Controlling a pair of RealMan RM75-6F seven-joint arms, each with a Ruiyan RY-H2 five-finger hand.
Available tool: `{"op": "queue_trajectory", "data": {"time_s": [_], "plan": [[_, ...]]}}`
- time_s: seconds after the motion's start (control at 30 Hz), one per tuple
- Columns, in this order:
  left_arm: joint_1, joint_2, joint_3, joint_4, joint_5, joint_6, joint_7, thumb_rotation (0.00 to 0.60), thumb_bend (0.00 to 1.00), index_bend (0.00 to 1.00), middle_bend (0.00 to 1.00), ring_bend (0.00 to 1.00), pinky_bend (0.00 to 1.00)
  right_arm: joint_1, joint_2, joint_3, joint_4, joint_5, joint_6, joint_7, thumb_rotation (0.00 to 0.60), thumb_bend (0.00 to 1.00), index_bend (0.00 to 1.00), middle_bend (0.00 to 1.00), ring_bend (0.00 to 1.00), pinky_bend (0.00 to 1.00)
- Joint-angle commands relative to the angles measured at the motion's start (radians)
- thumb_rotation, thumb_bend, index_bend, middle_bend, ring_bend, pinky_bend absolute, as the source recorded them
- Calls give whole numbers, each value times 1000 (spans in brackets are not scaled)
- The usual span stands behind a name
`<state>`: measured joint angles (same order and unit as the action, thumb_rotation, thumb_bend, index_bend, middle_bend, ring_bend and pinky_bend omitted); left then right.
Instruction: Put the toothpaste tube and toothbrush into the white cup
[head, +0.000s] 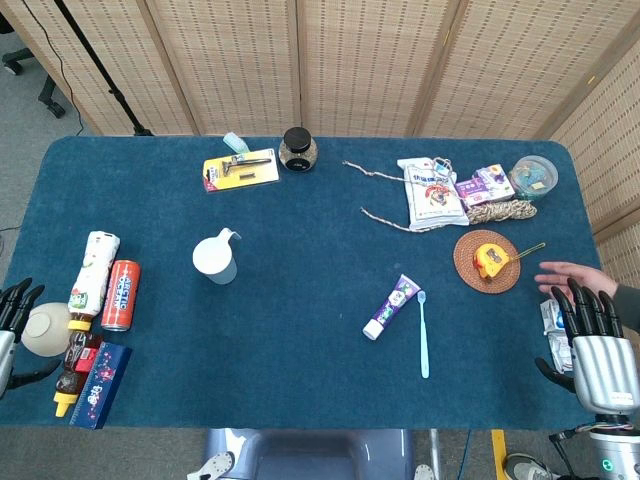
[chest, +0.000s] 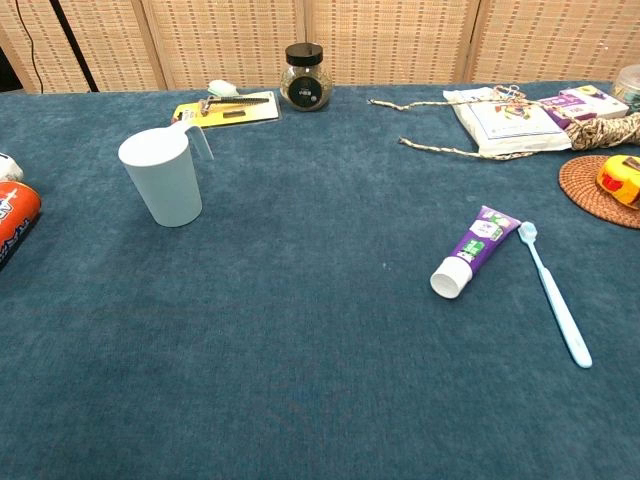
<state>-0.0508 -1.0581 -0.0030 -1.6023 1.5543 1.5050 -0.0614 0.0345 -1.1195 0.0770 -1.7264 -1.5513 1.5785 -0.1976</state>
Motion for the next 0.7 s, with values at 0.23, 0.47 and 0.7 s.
{"op": "queue_trajectory", "data": {"time_s": [0.23, 0.47, 0.7], "plan": [[-7, 2, -2, 1, -10, -14, -3, 600, 0, 0, 0, 0, 0, 2, -1, -3, -6, -5, -5, -5, 600, 0, 0, 0, 0, 0], [-34, -4, -20, 10, -23, -43, -8, 600, 0, 0, 0, 0, 0, 1, 10, -4, -15, -6, -4, 16, 600, 0, 0, 0, 0, 0], [-183, -6, -74, 30, -6, -198, 37, 600, 0, 0, 0, 0, 0, -9, 32, -2, -10, 9, -1, 67, 600, 0, 0, 0, 0, 0]]}}
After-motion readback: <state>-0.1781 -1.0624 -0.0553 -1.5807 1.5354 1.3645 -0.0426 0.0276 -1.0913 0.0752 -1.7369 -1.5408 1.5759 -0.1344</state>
